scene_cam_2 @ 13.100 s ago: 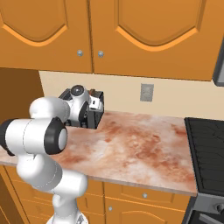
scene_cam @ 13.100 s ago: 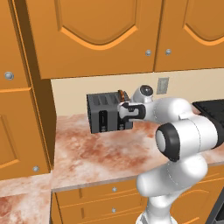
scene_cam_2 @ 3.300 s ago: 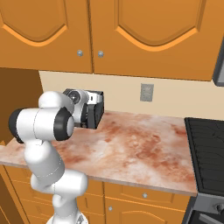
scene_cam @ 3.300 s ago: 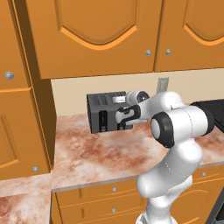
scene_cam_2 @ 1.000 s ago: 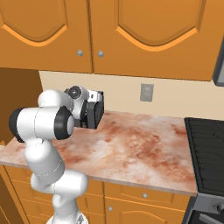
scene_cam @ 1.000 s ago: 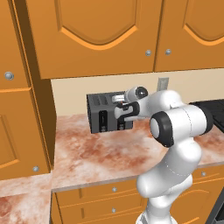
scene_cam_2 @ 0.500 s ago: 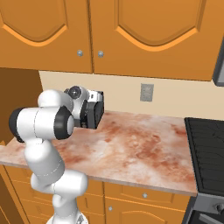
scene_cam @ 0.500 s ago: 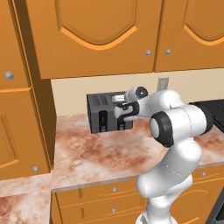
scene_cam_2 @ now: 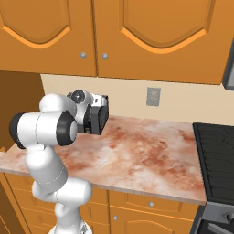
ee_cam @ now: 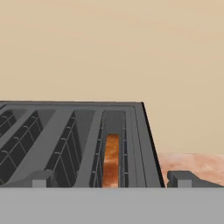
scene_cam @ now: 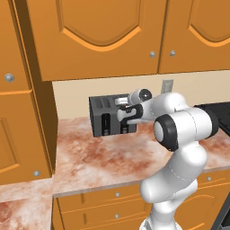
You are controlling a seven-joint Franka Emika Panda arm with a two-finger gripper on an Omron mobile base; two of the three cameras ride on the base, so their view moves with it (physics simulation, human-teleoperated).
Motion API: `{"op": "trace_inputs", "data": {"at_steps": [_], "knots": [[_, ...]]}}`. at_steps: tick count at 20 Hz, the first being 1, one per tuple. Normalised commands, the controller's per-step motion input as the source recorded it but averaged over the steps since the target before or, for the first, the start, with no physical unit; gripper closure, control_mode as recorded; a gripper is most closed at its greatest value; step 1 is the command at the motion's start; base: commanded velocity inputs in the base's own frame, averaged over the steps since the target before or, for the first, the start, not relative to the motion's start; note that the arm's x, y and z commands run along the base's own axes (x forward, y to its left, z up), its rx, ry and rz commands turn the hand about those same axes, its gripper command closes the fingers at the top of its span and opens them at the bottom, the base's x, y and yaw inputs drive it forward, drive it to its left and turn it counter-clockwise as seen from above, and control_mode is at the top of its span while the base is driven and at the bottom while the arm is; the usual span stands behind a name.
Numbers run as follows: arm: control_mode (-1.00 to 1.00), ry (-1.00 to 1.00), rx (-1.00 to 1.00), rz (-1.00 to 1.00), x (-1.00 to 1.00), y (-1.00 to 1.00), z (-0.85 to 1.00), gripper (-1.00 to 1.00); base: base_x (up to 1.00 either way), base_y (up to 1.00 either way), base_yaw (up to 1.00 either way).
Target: Start the toaster. Once the lever pops up, take the bread to the plate on the dining counter.
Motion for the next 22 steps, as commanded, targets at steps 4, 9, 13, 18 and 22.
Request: {"op": "trace_inputs", "data": {"at_steps": [4,9,13,18,22], "knots": [[-1.0,0.0,0.0,0.0,0.0,0.0,0.0,-1.0,0.0,0.0,0.0],[-1.0,0.0,0.0,0.0,0.0,0.0,0.0,-1.0,0.0,0.0,0.0],[-1.0,0.0,0.0,0.0,0.0,0.0,0.0,-1.0,0.0,0.0,0.0],[-1.0,0.0,0.0,0.0,0.0,0.0,0.0,-1.0,0.0,0.0,0.0],[-1.0,0.0,0.0,0.0,0.0,0.0,0.0,-1.0,0.0,0.0,0.0]]}}
